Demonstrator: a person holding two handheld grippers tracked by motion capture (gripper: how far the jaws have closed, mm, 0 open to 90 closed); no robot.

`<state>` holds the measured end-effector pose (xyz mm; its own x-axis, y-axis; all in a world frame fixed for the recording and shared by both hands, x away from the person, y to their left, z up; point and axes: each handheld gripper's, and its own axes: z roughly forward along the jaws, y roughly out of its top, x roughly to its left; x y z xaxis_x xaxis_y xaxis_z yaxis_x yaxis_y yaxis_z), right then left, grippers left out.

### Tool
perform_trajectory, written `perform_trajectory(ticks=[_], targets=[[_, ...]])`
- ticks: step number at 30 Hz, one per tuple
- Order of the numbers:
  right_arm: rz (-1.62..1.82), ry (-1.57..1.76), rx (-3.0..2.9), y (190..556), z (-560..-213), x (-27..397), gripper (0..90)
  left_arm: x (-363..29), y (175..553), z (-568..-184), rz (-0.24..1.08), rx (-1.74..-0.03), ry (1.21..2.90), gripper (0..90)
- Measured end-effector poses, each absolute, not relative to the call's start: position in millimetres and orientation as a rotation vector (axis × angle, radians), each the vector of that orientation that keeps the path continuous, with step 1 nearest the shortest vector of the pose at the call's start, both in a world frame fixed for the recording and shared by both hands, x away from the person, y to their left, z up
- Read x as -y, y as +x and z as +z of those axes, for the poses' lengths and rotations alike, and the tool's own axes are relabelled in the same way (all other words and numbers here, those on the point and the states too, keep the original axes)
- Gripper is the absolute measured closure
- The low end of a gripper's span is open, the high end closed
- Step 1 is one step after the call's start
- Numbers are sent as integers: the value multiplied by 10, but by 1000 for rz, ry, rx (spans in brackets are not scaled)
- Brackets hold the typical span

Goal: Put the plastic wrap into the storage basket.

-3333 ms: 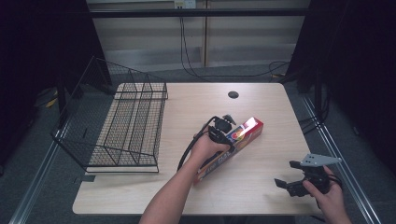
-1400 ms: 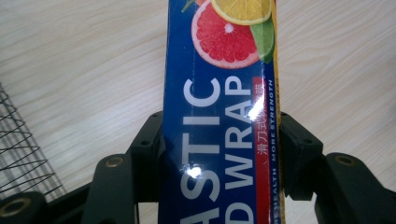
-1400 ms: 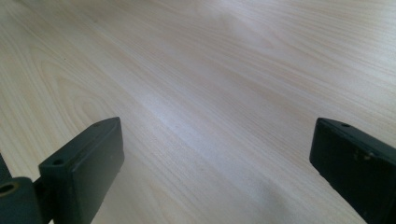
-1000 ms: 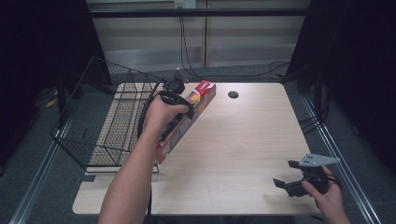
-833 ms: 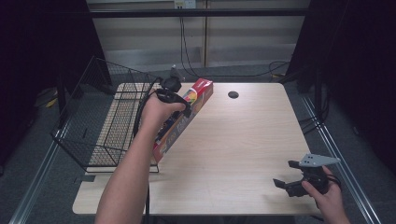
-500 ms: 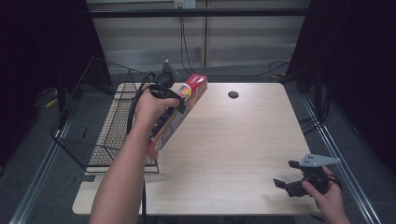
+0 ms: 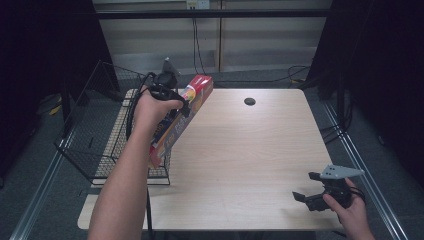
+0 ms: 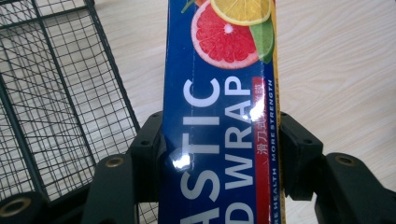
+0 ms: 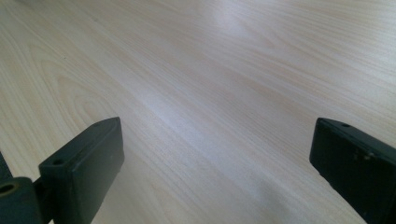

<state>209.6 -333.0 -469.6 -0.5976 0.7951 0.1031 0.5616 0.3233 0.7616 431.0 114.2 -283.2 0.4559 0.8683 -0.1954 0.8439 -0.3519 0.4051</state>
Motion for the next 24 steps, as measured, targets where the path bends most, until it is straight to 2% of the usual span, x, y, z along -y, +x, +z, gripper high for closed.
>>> perform_trajectory(ticks=[24], targets=[[1147, 1223, -2304, 2094, -4702, 3320, 28, -1509, 4293, -2628, 103, -1518, 2225, 444]])
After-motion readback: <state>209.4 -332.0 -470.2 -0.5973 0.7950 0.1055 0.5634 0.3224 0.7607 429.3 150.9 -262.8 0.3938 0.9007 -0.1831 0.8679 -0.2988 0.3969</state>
